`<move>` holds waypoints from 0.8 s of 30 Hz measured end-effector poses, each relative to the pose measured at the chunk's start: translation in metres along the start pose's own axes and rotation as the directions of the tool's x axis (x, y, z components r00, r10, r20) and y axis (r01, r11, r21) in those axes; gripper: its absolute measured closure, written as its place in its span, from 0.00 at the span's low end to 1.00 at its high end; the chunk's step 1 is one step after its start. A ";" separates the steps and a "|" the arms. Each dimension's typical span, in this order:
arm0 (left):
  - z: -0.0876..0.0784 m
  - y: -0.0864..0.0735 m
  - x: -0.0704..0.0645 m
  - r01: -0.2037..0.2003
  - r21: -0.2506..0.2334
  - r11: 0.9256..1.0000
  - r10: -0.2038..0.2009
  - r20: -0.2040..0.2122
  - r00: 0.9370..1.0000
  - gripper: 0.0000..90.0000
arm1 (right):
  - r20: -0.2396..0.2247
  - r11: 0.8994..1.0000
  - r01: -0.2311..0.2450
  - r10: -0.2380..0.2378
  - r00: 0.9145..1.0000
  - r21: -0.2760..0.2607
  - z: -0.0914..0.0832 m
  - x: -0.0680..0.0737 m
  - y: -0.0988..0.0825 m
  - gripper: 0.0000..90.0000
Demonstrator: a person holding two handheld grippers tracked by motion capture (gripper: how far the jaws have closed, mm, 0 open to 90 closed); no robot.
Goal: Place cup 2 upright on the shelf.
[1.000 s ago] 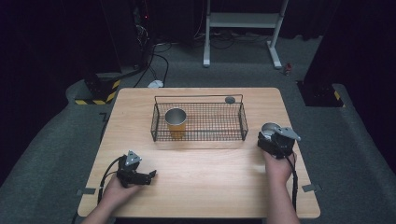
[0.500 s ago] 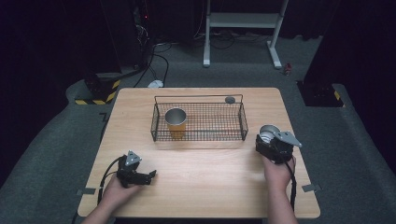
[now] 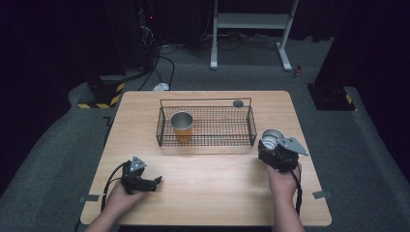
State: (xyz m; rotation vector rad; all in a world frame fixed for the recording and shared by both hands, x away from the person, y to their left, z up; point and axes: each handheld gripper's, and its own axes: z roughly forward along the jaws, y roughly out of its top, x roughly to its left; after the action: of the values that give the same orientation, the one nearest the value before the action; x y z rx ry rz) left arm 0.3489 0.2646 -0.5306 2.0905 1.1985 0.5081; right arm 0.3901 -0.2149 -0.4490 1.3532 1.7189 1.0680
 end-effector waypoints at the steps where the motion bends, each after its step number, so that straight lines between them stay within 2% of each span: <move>1: 0.000 0.000 0.000 -0.001 0.000 1.000 0.001 0.000 1.000 0.01 | -0.006 1.000 0.003 -0.003 1.000 -0.005 0.000 0.002 0.001 0.20; 15: 0.000 0.000 0.000 0.000 0.000 1.000 0.000 0.000 1.000 0.01 | -0.066 0.999 0.018 -0.020 0.998 -0.031 -0.002 0.027 0.019 0.20; 24: 0.000 0.000 0.000 0.000 0.000 1.000 0.000 0.000 1.000 0.01 | -0.086 0.998 0.033 -0.037 0.996 -0.043 0.002 0.040 0.034 0.20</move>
State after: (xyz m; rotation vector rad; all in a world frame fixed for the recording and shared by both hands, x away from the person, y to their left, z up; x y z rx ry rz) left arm 0.3490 0.2646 -0.5306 2.0910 1.1982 0.5083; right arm 0.3970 -0.1716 -0.4202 1.2624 1.7669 1.1521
